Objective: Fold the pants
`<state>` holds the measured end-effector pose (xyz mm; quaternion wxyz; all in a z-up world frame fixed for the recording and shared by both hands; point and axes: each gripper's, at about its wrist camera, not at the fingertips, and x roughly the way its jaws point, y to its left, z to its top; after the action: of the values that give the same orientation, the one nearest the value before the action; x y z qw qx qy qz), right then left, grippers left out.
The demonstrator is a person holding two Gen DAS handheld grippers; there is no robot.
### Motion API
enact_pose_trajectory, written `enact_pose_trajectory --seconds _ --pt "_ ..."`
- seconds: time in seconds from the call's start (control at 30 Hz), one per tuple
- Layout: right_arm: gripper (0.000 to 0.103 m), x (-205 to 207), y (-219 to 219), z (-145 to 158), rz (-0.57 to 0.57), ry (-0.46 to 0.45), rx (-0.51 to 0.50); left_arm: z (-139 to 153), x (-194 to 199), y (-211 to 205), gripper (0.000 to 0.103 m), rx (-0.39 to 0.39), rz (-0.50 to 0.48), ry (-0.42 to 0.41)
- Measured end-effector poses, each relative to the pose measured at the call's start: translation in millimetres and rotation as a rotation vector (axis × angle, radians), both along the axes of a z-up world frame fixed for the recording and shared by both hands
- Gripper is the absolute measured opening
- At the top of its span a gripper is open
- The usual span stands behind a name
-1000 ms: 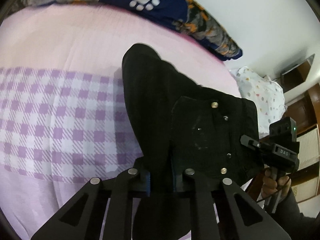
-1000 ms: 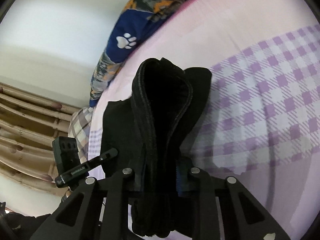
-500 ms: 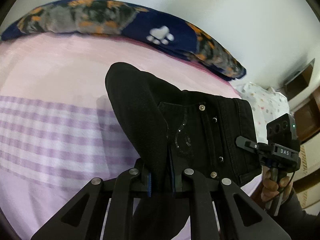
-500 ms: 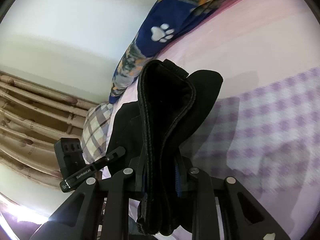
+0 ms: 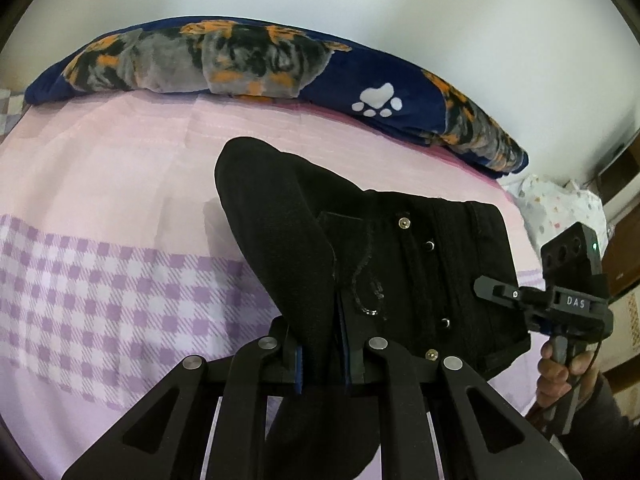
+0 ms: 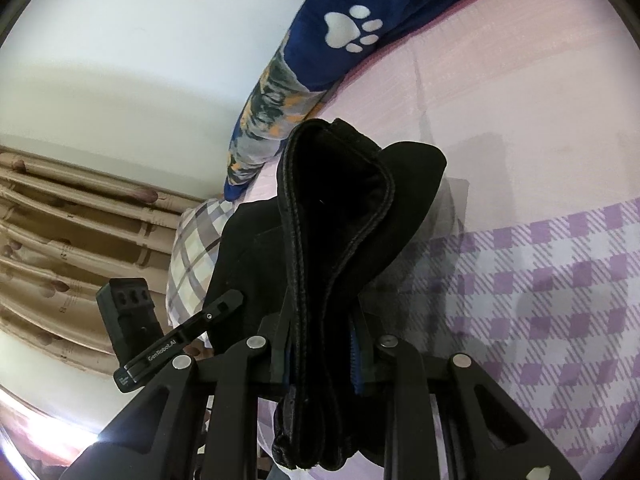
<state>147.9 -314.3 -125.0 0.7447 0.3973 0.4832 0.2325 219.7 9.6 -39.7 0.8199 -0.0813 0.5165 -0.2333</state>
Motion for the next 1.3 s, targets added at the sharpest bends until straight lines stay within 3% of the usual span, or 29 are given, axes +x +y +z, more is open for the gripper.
enact_pose_trajectory --seconds 0.23,0.47,0.6,0.77,0.9,1.07,1.3 --pt "0.023 -1 7 -10 0.026 0.004 -0.265 -34 5 7 0.016 0.053 0.016 0.042" --pt "0.035 0 13 -17 0.008 0.01 -0.353 -64 8 16 0.037 0.049 0.063 0.078" --pt "0.041 -2 14 -18 0.001 0.003 -0.396 -71 7 18 0.042 0.04 0.07 0.071" --pt "0.044 -1 16 -17 -0.005 0.0 -0.43 -72 6 21 0.044 0.05 0.077 0.061" --pt "0.056 -1 24 -10 -0.013 -0.017 -0.522 -68 3 23 0.046 0.06 0.121 0.067" --pt "0.058 -12 38 7 -0.021 -0.07 -0.643 -52 -11 21 0.047 0.154 0.182 -0.003" --pt "0.063 -44 45 24 -0.052 -0.108 -0.661 -35 -48 21 0.047 0.247 0.202 -0.08"
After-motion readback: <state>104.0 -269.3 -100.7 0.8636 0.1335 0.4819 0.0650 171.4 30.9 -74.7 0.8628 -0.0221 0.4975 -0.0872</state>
